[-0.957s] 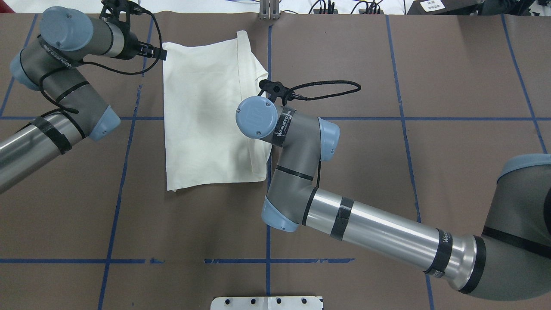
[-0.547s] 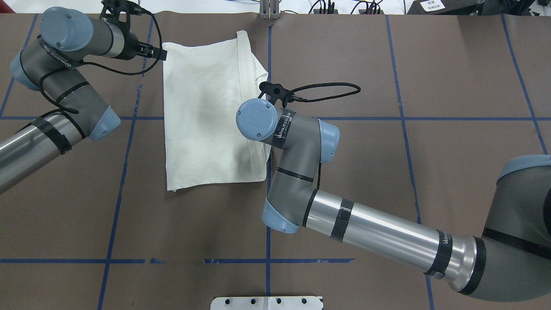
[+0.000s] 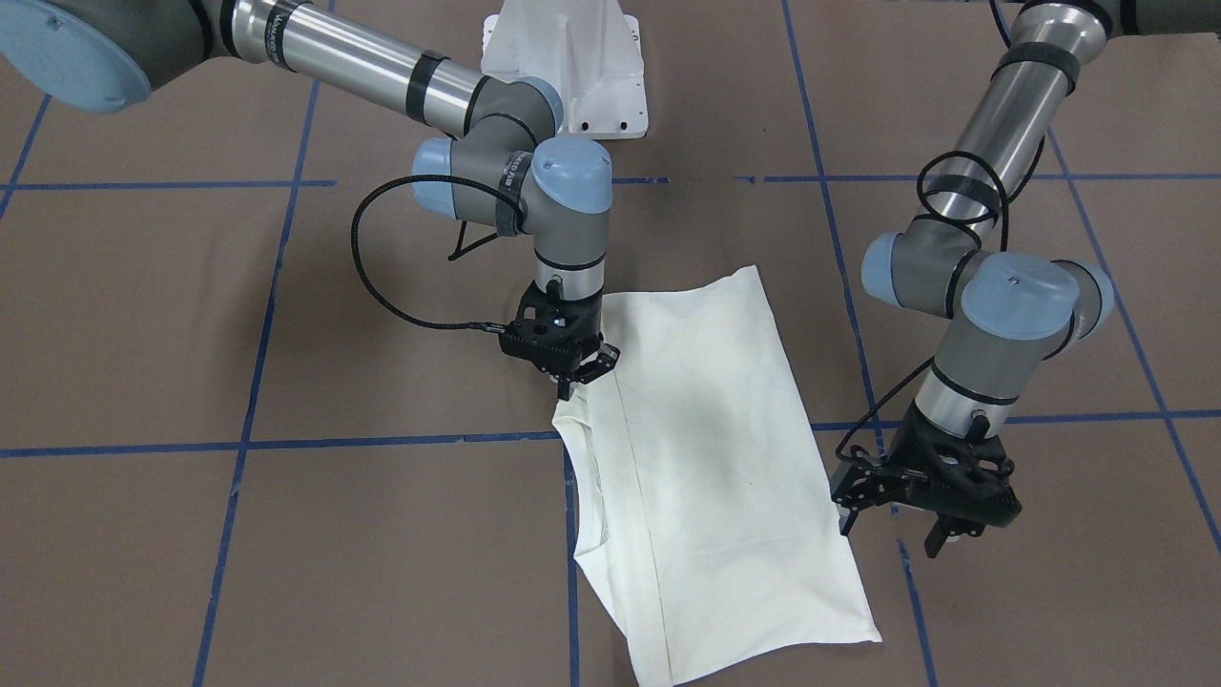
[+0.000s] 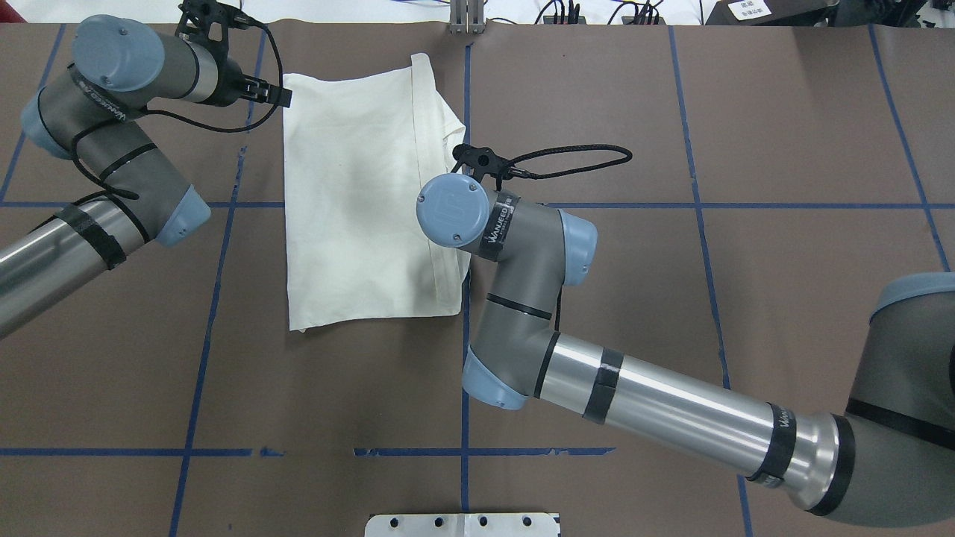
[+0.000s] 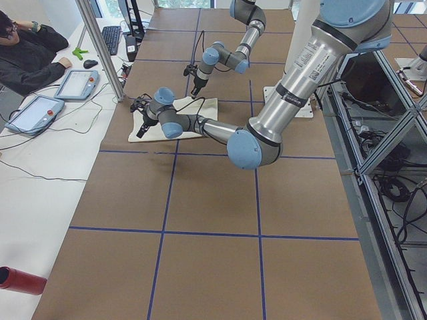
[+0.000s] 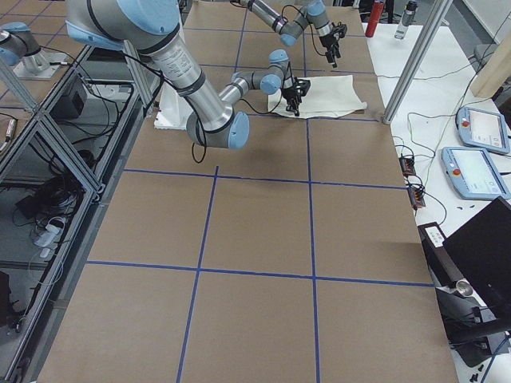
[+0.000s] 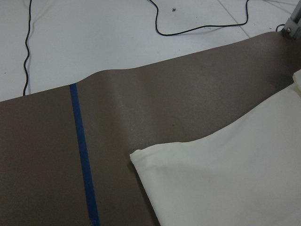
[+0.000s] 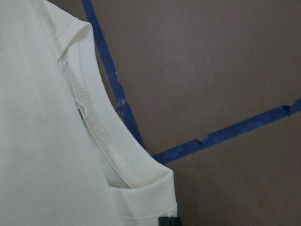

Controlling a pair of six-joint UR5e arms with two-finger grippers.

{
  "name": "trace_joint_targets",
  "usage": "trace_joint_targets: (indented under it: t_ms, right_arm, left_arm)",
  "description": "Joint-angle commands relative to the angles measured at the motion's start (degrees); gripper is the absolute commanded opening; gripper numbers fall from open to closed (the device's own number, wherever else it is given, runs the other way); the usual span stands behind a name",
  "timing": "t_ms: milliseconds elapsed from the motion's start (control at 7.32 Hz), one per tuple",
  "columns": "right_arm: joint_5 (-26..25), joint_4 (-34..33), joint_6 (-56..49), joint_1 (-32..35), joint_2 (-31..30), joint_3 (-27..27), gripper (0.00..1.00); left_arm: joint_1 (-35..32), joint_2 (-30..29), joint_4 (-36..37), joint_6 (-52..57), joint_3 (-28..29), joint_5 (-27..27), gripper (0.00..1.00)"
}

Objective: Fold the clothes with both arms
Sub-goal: 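Fold the other side edge inward with the right gripper while the left gripper withdraws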

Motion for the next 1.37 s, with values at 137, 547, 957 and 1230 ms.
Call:
trace_joint_targets:
  t_ms: [137,547,957,1230]
  right_arm:
    - [-0.2,0.0,-2.2,-1.1,-19.9,22.4,0.0]
    - [-2.4,0.3,-2.1,-3.6,-28.1,30.6,0.0]
    - [-3.5,0.3,-2.4,-5.6,-31.5,33.5,0.99]
    - [-1.5,0.4,-10.7,-5.4,-31.9,37.2,1.0]
  left_arm:
    - [0.6,-0.1,0.0,-0.2,-0.1,0.0,1.0]
    - [1.1,1.7,0.0,-0.3,-2.7,0.0,1.0]
    - [1.8,2.4,0.2,-0.3,-4.4,0.0,1.0]
    - [2.3,7.1,1.4,-5.0,-11.6,-4.3,1.0]
